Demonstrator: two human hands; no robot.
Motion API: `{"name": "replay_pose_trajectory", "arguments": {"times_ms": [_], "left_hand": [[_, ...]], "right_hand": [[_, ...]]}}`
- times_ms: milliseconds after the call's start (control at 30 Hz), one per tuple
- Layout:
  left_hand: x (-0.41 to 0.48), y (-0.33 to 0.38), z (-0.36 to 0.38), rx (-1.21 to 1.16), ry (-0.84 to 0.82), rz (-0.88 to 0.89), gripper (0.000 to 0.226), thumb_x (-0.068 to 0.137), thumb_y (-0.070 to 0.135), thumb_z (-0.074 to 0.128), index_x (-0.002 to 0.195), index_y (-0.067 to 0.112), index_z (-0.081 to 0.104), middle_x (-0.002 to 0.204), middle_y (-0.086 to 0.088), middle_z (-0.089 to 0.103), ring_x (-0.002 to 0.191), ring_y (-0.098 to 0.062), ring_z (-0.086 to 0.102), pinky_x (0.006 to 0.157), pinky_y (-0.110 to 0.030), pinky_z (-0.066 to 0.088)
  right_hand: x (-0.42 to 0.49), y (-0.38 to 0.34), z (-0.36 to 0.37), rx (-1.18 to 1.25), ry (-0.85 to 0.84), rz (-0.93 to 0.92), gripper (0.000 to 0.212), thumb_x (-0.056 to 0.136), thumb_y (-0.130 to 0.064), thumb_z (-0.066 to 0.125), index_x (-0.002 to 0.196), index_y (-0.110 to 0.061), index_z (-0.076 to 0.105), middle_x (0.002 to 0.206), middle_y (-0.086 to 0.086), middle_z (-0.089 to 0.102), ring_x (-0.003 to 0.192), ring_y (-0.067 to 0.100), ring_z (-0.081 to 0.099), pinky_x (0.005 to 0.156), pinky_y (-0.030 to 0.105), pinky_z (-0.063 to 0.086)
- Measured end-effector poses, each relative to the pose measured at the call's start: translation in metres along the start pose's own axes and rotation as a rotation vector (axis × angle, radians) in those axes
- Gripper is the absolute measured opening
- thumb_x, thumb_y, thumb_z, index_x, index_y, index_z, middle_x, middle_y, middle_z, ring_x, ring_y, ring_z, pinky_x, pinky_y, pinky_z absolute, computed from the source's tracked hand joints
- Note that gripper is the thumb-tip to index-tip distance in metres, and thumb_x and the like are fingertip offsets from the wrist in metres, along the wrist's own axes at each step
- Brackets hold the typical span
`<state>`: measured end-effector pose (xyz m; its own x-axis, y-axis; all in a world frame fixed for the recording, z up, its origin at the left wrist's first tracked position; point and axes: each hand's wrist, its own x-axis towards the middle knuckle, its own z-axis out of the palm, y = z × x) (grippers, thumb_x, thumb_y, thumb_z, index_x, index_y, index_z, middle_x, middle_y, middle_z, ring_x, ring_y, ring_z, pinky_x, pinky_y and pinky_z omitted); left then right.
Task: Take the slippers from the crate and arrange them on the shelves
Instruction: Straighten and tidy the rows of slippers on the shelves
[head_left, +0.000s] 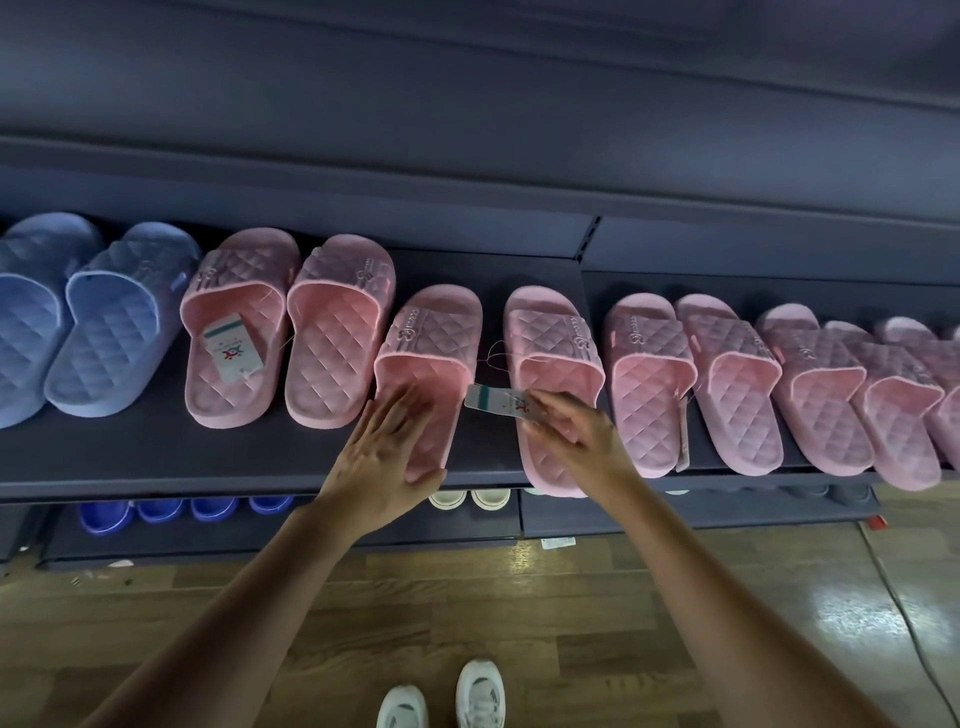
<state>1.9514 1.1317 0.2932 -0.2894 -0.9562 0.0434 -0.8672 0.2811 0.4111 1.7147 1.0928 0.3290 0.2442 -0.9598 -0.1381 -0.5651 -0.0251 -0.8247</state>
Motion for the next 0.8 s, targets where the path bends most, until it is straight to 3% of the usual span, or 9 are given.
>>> {"name": "replay_pose_trajectory", "arguments": {"times_ms": [167, 367, 467, 567, 633, 700, 800], "left_hand": [[0.004, 0.010, 0.006, 0.004, -0.044, -0.027, 0.079, 0.077, 0.054, 0.041, 0.138, 0.004, 0.040, 0.144, -0.018, 0.039, 0.136, -0.035, 0.031, 0.110, -0.052, 0.026], [0.010, 0.034, 0.010, -0.085, -0.016, -0.057, 0.072, 0.079, 0.054, 0.040, 0.130, 0.004, 0.050, 0.131, -0.015, 0.053, 0.125, -0.033, 0.048, 0.107, -0.038, 0.026], [0.007, 0.034, 0.011, -0.055, 0.060, -0.091, 0.063, 0.078, 0.044, 0.042, 0.121, 0.002, 0.057, 0.116, -0.015, 0.062, 0.109, -0.034, 0.059, 0.101, -0.043, 0.033], [0.003, 0.035, 0.006, -0.098, 0.192, -0.118, 0.048, 0.079, 0.034, 0.043, 0.110, 0.004, 0.064, 0.105, -0.009, 0.066, 0.099, -0.027, 0.062, 0.097, -0.036, 0.044], [0.001, 0.038, 0.002, -0.134, 0.263, -0.124, 0.041, 0.079, 0.031, 0.045, 0.105, 0.006, 0.065, 0.104, -0.005, 0.067, 0.095, -0.022, 0.063, 0.089, -0.030, 0.048], [0.003, 0.038, 0.004, -0.115, 0.250, -0.115, 0.045, 0.080, 0.030, 0.045, 0.112, 0.004, 0.063, 0.112, -0.009, 0.066, 0.102, -0.026, 0.063, 0.093, -0.030, 0.046], [0.009, 0.037, 0.014, -0.010, 0.111, -0.073, 0.061, 0.083, 0.038, 0.040, 0.129, 0.000, 0.050, 0.132, -0.018, 0.054, 0.123, -0.033, 0.051, 0.105, -0.047, 0.029]], "right_hand": [[-0.006, -0.011, 0.003, 0.098, -0.105, 0.019, 0.045, 0.083, -0.019, 0.067, 0.127, -0.013, 0.056, 0.117, -0.009, 0.058, 0.110, -0.003, 0.051, 0.097, 0.005, 0.034], [0.001, -0.005, 0.011, -0.212, 0.024, -0.136, 0.055, 0.072, -0.037, 0.074, 0.120, -0.013, 0.062, 0.122, 0.004, 0.059, 0.116, 0.015, 0.050, 0.102, 0.028, 0.036], [-0.002, 0.001, 0.007, -0.202, 0.244, -0.189, 0.045, 0.081, -0.044, 0.056, 0.107, -0.008, 0.066, 0.107, 0.003, 0.065, 0.100, 0.009, 0.058, 0.089, 0.026, 0.049], [-0.005, 0.017, 0.001, -0.280, 0.374, -0.182, 0.041, 0.086, -0.039, 0.048, 0.111, -0.010, 0.063, 0.112, 0.005, 0.062, 0.103, 0.015, 0.060, 0.086, 0.033, 0.054], [-0.008, 0.026, 0.001, -0.353, 0.331, -0.115, 0.046, 0.085, -0.035, 0.054, 0.124, -0.009, 0.057, 0.129, 0.008, 0.055, 0.119, 0.022, 0.053, 0.097, 0.037, 0.047], [-0.012, 0.032, 0.005, -0.428, 0.199, -0.057, 0.062, 0.083, -0.033, 0.055, 0.139, -0.009, 0.042, 0.145, 0.009, 0.039, 0.135, 0.024, 0.036, 0.110, 0.035, 0.030], [-0.016, 0.034, 0.013, -0.531, 0.120, -0.098, 0.073, 0.083, -0.048, 0.037, 0.142, -0.005, 0.035, 0.149, 0.014, 0.031, 0.139, 0.028, 0.026, 0.112, 0.038, 0.022]]}}
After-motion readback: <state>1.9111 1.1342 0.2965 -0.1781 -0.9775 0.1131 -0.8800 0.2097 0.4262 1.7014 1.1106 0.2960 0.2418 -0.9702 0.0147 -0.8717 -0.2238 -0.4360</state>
